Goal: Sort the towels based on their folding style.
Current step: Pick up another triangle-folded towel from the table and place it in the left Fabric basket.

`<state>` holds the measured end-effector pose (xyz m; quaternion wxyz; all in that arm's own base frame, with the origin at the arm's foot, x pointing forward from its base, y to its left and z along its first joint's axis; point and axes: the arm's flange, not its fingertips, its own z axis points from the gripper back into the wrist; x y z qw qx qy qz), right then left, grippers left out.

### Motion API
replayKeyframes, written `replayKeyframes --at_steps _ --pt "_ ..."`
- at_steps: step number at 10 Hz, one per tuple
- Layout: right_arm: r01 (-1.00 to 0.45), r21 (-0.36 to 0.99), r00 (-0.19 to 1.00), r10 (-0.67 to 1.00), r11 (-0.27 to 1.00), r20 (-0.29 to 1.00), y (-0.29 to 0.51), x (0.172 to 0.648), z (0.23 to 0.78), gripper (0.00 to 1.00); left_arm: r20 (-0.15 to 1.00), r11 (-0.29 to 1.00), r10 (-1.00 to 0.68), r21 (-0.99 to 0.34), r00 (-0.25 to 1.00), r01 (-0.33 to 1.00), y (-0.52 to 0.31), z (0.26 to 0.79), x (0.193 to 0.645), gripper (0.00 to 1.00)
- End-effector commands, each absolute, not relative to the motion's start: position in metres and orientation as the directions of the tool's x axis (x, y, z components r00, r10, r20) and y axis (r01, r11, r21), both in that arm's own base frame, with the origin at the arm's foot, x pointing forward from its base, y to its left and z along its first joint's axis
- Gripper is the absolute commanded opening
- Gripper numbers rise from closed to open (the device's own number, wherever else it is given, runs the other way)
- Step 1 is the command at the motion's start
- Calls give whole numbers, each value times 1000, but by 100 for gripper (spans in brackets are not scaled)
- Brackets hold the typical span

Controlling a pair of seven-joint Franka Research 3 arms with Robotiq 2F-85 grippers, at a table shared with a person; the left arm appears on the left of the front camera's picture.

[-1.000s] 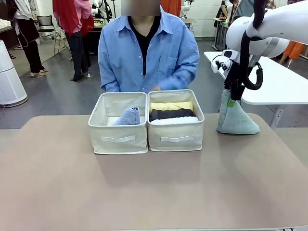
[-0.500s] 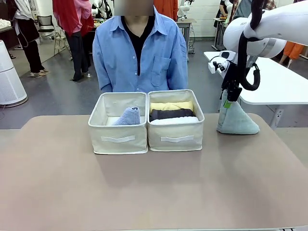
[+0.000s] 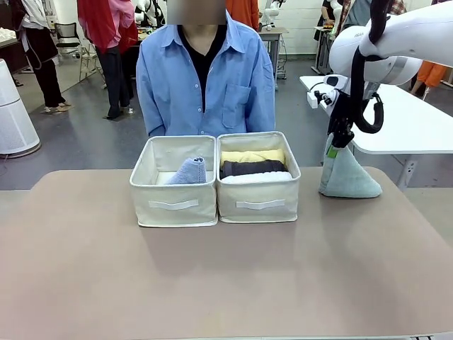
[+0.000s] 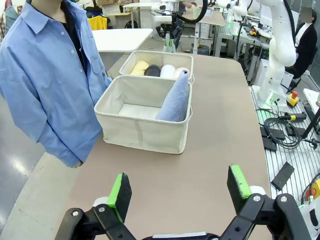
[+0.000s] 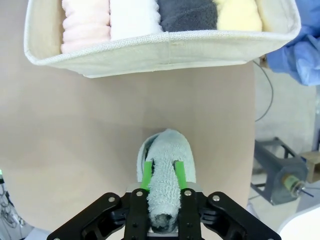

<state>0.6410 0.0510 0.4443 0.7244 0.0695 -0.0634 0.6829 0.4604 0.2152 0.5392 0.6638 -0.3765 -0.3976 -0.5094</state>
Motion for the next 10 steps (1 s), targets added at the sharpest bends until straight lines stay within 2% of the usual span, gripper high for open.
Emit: replayKeyframes --at_steps 1,4,5,7,10 --pt "-999 28 39 984 34 173 49 643 443 0 910 197 -381 -95 165 976 216 540 459 100" --pt "-999 8 34 989 33 143 48 639 453 0 910 197 -381 -95 165 976 216 540 459 100" --pt "-1000 2 23 994 23 103 50 624 480 8 910 197 -381 -95 165 976 216 540 459 100" --pt "-998 -64 9 997 13 70 55 584 561 8 910 197 -381 -95 165 976 216 540 459 100" --pt "-980 -197 -51 987 -21 150 64 529 675 8 910 197 -381 -95 165 976 216 540 459 100"
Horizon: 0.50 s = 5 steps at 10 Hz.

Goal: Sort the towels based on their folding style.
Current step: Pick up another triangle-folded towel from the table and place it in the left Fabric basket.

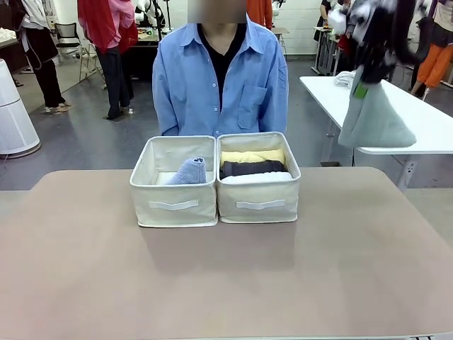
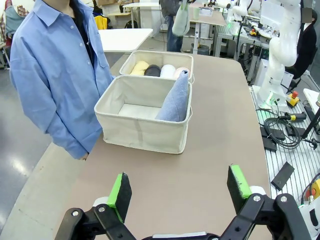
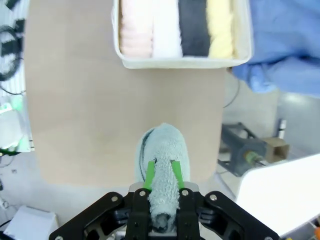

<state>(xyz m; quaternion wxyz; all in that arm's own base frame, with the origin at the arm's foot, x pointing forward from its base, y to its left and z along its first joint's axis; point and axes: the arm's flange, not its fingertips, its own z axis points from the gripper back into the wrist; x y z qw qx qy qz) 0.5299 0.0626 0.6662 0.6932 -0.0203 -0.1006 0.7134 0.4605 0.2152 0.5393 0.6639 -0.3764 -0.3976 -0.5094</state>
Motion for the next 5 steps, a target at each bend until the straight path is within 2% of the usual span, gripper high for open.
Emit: replayKeyframes --at_steps 1,5 --pt "-974 -227 -59 983 -18 172 64 519 695 8 910 197 -381 -95 165 976 216 540 459 100" --pt "-971 -238 -59 987 -22 147 66 501 717 8 910 197 -381 -95 165 976 216 540 459 100"
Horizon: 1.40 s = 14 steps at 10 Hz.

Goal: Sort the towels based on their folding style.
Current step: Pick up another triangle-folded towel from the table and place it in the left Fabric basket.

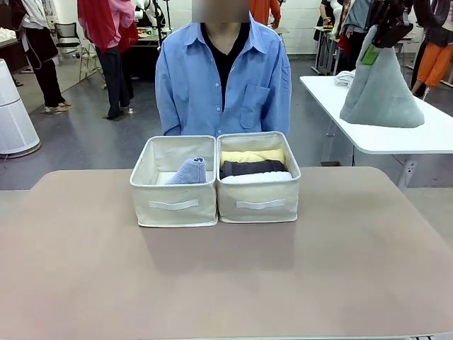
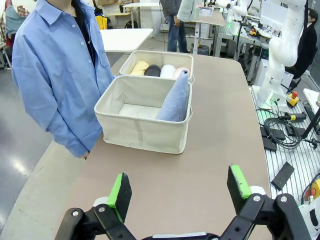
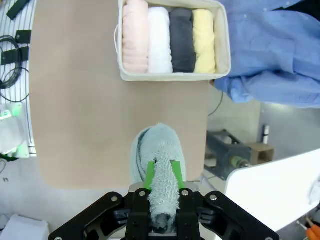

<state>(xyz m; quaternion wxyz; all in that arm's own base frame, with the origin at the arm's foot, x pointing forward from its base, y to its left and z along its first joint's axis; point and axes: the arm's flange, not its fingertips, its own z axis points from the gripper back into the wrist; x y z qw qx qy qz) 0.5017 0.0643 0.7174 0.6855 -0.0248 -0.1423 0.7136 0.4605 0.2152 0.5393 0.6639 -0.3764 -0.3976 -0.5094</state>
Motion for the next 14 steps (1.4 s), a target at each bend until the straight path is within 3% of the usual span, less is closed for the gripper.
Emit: replayKeyframes --at_steps 1,4,5,11,14 --pt "-971 -238 -59 987 -22 147 66 501 717 8 910 197 -381 -95 165 976 216 540 459 100" --pt "-971 -238 -59 987 -22 147 66 501 717 8 910 197 -381 -95 165 976 216 540 459 100" --pt "-972 -234 -65 985 -26 159 68 502 716 15 910 197 -381 -95 165 976 216 540 459 100" --pt "-981 -151 109 989 124 104 284 523 723 15 910 197 -381 -95 165 976 216 540 459 100" --pt "-978 -205 -6 976 41 219 330 547 712 15 910 197 -381 -95 165 976 216 540 459 100"
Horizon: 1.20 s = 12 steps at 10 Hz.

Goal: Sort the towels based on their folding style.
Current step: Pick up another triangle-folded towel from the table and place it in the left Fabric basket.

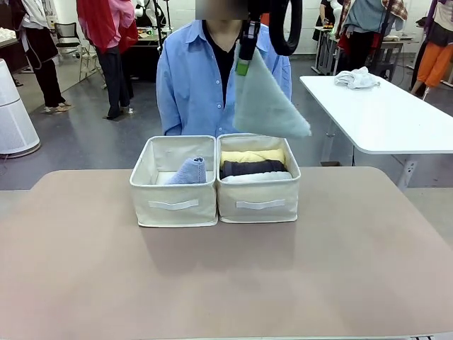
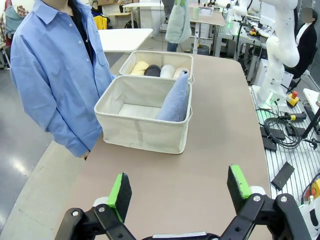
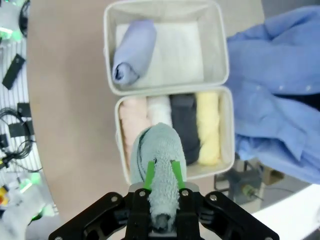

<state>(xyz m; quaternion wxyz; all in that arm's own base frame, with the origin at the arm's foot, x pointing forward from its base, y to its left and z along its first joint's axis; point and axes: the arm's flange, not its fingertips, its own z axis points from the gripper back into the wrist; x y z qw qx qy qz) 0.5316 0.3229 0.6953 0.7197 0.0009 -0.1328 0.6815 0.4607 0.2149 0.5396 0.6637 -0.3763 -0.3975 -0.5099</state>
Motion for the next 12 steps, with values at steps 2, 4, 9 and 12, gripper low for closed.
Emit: replayKeyframes --at_steps 2,4,9,12 --pt "-977 -215 -53 954 13 296 343 554 706 15 910 197 -381 -95 165 976 216 540 459 100" --pt "-978 -208 -88 944 -21 319 346 554 701 15 910 197 -381 -95 165 976 216 540 459 100" --pt "-975 -220 -32 961 30 274 341 551 696 15 910 197 -381 -95 165 976 216 540 459 100" --pt "-971 -238 -67 942 15 330 376 545 685 15 910 197 -381 -95 165 976 216 540 459 100"
